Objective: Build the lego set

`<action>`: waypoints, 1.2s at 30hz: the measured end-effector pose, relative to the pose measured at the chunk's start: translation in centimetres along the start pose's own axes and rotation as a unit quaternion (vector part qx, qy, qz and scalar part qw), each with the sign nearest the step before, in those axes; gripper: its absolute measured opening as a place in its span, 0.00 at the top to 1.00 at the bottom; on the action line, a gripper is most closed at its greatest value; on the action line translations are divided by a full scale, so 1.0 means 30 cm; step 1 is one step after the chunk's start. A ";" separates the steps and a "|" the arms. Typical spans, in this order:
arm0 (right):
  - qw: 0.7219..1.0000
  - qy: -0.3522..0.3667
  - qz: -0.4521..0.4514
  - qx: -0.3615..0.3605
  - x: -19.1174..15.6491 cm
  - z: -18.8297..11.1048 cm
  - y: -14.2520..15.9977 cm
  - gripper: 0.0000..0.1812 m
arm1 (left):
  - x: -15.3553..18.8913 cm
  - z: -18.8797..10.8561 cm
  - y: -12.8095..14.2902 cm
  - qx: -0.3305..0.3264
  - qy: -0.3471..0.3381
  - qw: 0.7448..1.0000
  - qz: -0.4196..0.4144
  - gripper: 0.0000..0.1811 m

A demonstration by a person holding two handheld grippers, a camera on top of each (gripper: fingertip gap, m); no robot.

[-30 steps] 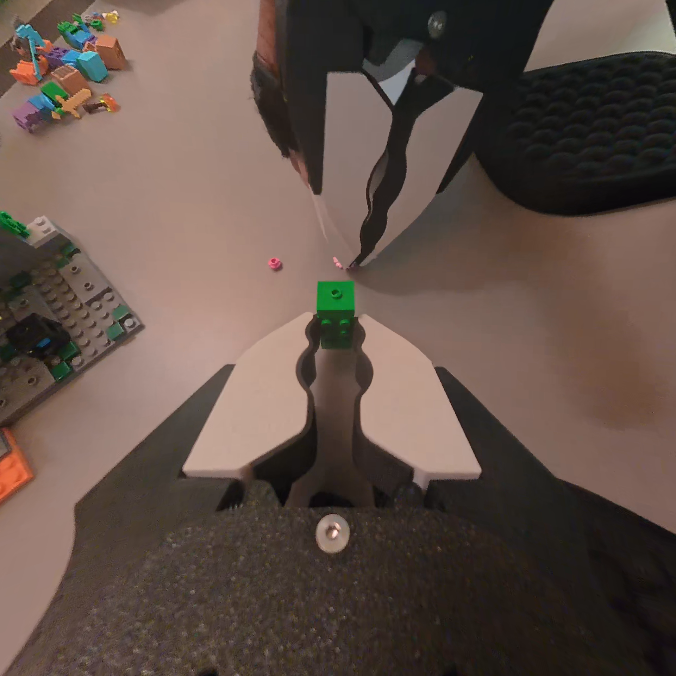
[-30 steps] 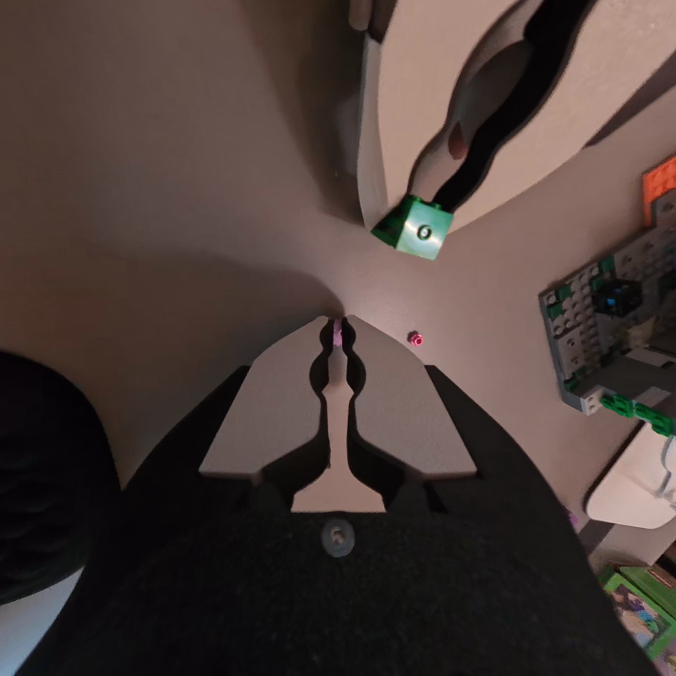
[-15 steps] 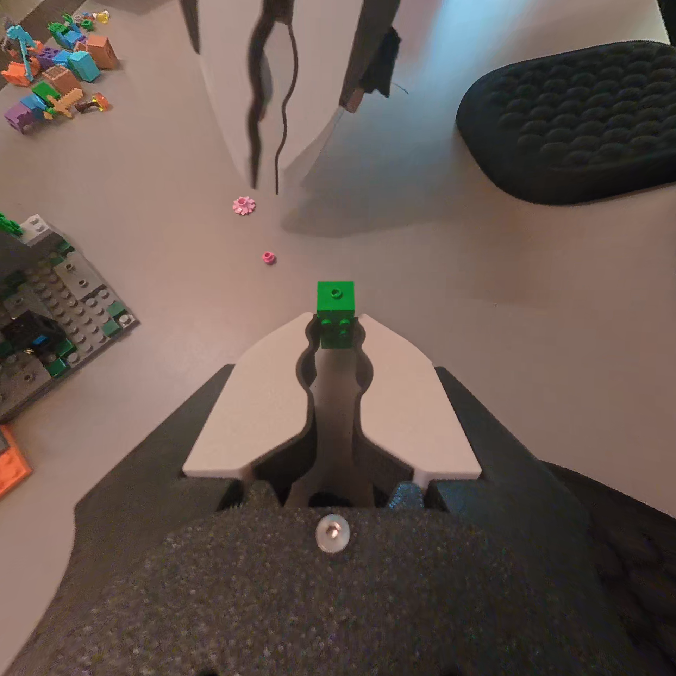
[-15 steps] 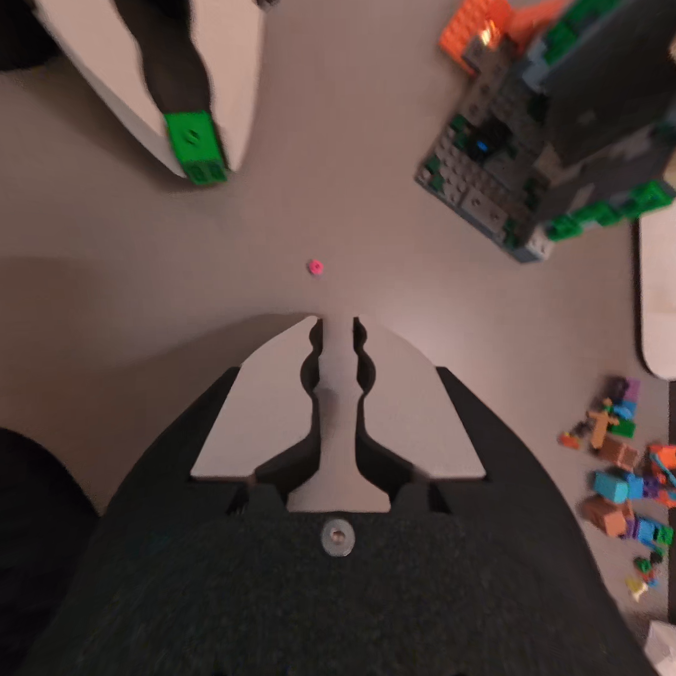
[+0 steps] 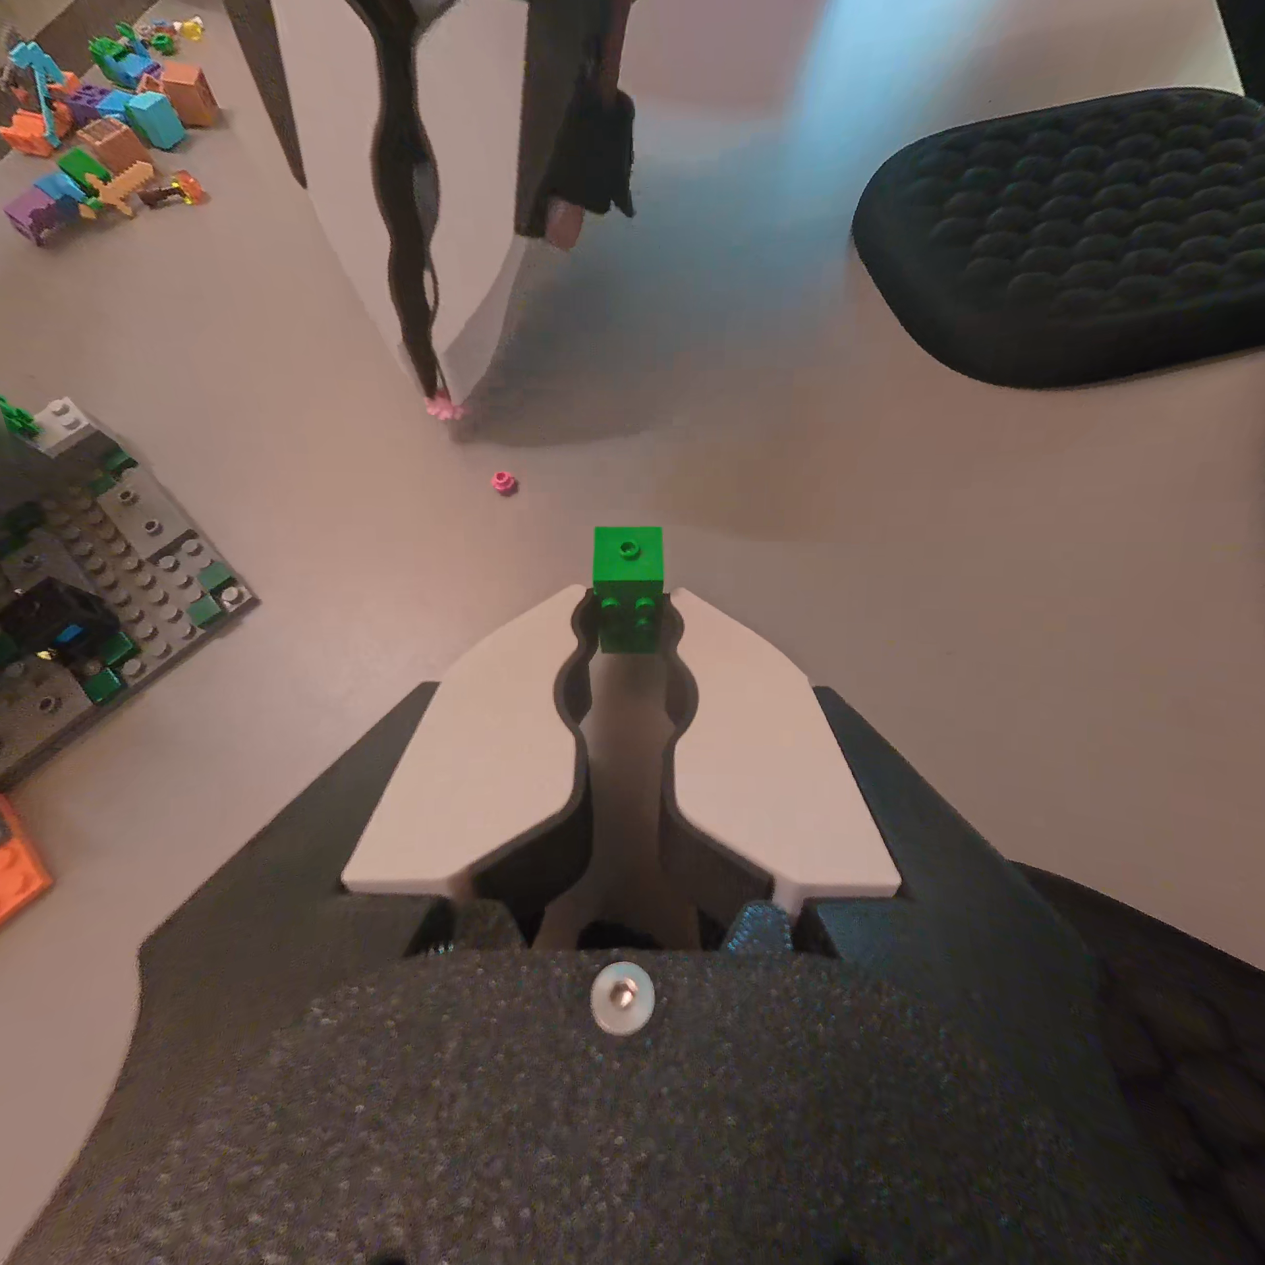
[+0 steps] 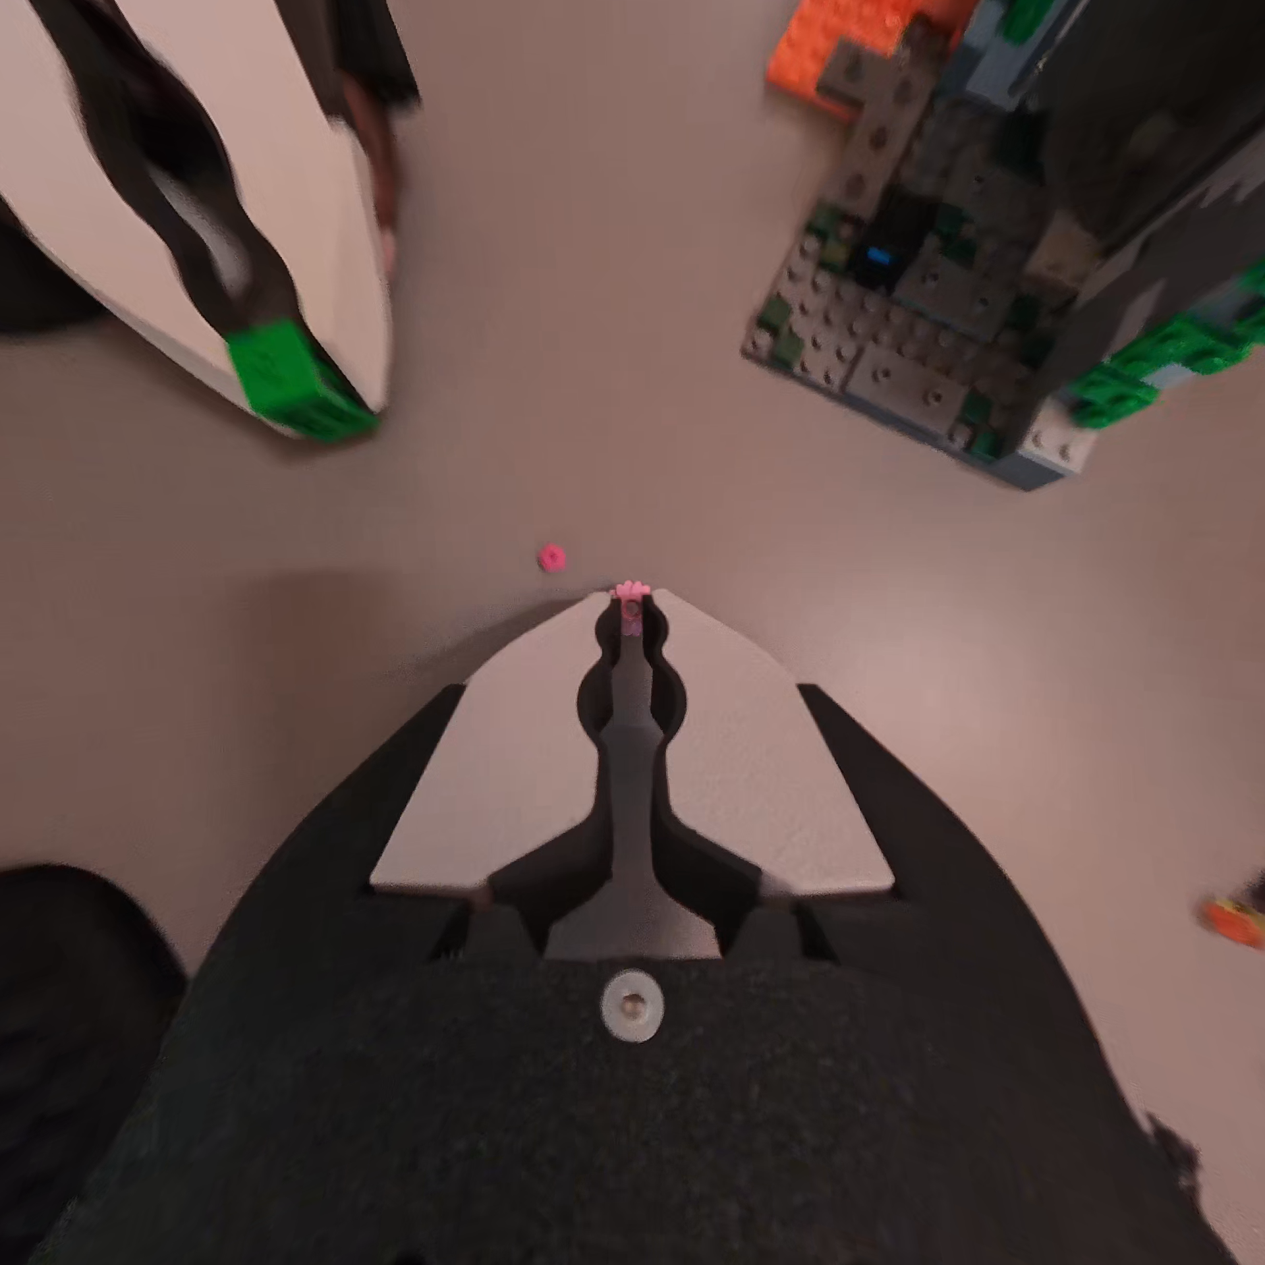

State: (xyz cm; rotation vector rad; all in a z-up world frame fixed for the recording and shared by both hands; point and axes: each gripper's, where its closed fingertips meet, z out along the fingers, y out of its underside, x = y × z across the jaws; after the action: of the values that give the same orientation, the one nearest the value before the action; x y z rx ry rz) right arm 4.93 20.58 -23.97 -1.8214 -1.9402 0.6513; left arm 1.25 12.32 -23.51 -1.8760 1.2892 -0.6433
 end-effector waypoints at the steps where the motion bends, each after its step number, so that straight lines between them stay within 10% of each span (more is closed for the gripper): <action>1: 0.999 -0.024 0.021 0.023 -0.014 -0.002 -0.029 0.97 | 0.000 0.000 0.000 0.000 0.000 1.000 0.000 0.91; 16: 0.824 -0.432 0.250 0.267 -0.274 -0.131 -0.289 0.97 | -0.008 -0.006 -0.017 0.018 -0.004 1.000 -0.006 0.91; 36: 0.860 -0.385 0.226 0.249 -0.273 -0.121 -0.270 0.97 | 0.023 -0.053 -0.123 0.120 0.011 0.993 0.017 0.91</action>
State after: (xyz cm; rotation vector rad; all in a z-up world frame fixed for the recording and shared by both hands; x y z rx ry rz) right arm 1.07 12.31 -16.07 -1.7979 -1.4584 2.0812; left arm 2.33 11.96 -19.59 -1.6524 1.1975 -0.7688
